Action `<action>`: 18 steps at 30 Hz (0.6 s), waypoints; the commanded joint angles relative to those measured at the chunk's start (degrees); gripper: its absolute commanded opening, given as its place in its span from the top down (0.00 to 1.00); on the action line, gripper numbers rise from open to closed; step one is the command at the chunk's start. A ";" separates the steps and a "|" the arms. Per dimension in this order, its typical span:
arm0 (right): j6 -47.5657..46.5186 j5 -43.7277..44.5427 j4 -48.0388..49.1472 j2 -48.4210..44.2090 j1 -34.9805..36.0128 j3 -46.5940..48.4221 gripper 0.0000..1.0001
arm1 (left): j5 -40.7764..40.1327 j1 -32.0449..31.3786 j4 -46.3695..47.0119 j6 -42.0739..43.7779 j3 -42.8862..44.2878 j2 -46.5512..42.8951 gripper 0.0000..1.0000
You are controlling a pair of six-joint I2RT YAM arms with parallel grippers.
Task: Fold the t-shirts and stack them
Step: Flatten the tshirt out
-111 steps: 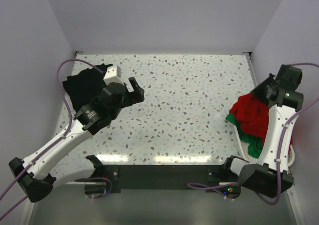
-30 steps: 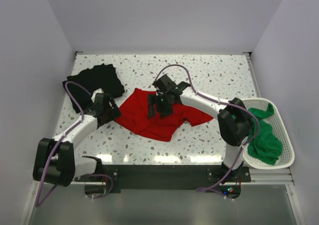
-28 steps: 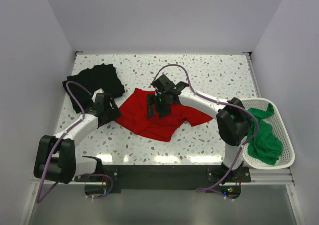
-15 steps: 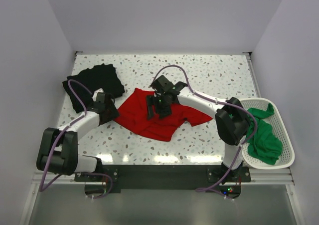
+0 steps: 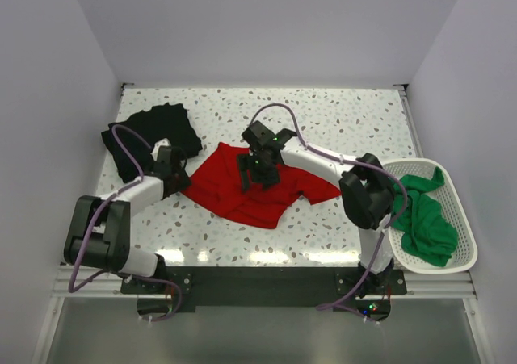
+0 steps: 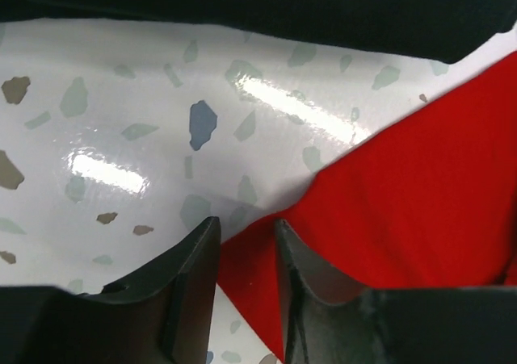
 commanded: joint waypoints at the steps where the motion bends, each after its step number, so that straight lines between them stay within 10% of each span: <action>1: -1.44 5.91 -2.46 2.53 0.14 4.58 0.30 | 3.32 0.51 3.08 0.76 -0.04 1.61 0.63; 8: -2.15 9.86 -5.27 8.86 0.14 8.98 0.38 | 7.02 0.51 5.20 0.32 -1.45 1.44 0.95; 18: -1.97 12.16 -8.61 3.36 -2.23 7.58 1.00 | 6.32 0.51 2.74 0.50 0.66 -4.80 1.00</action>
